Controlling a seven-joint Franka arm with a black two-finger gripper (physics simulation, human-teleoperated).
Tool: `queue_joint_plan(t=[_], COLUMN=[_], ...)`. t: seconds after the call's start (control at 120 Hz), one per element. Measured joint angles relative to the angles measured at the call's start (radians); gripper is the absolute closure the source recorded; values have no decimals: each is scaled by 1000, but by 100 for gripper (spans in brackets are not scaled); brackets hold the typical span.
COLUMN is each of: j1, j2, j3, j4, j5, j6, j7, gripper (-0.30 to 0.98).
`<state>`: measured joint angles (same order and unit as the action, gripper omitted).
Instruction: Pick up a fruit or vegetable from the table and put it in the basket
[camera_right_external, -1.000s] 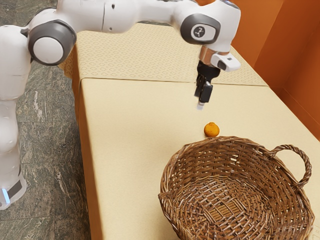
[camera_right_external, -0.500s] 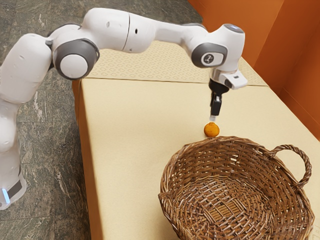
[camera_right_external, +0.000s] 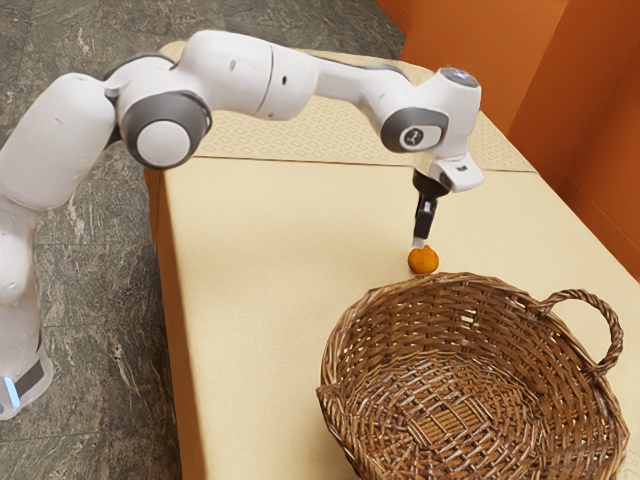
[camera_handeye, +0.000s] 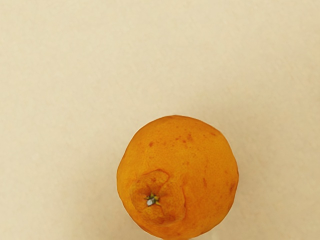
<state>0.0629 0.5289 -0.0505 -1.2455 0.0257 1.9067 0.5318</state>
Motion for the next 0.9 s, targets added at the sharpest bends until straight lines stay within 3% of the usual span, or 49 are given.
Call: queue_joint_plan(t=[0.9], j1=[-2], j2=[81], j3=[0], j4=[1], j5=[-84], j6=[60], j7=[96], gripper=[0])
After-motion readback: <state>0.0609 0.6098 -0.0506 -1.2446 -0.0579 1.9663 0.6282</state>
